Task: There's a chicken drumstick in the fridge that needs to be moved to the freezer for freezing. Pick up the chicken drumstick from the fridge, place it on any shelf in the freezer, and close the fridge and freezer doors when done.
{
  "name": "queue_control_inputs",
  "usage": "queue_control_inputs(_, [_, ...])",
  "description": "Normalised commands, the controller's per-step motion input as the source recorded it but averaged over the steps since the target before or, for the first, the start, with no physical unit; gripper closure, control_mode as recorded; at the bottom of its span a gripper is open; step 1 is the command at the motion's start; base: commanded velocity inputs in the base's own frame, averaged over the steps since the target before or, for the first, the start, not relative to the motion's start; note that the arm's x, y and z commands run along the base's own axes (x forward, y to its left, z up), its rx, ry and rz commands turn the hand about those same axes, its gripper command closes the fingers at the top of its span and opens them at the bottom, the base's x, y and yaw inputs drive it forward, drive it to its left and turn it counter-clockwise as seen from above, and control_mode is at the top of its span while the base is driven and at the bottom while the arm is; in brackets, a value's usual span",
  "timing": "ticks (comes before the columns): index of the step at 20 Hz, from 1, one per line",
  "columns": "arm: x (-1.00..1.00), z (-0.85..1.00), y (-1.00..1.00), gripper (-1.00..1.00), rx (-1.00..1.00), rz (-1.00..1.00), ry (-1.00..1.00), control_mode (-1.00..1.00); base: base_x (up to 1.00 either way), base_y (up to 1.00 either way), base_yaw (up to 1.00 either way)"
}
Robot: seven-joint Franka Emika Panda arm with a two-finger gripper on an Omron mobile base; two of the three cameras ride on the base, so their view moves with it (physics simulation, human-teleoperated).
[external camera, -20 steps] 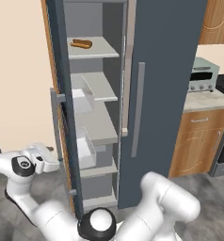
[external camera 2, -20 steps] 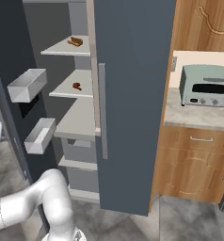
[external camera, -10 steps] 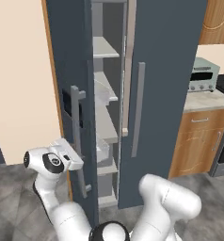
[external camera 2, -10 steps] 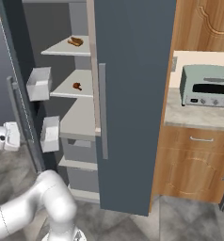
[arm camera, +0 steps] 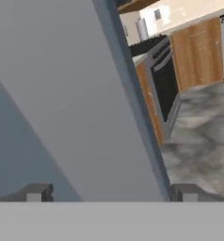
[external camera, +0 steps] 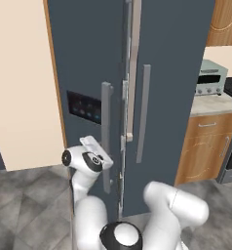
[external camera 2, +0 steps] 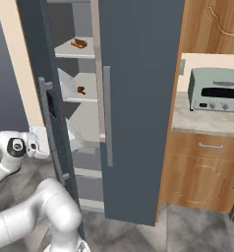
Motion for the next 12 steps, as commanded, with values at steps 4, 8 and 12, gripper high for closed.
queue_control_inputs(4, [0.86,0.00,-0.74,-1.00,0.09,0.00,0.00,-1.00,0.00,0.00,0.00])
queue_control_inputs(8, [0.93,0.00,-0.80,-1.00,0.12,0.00,0.00,-1.00,0.00,0.00,0.00])
queue_control_inputs(12, [0.85,0.00,-0.94,-1.00,0.17,0.04,0.00,-1.00,0.00,0.00,0.00])
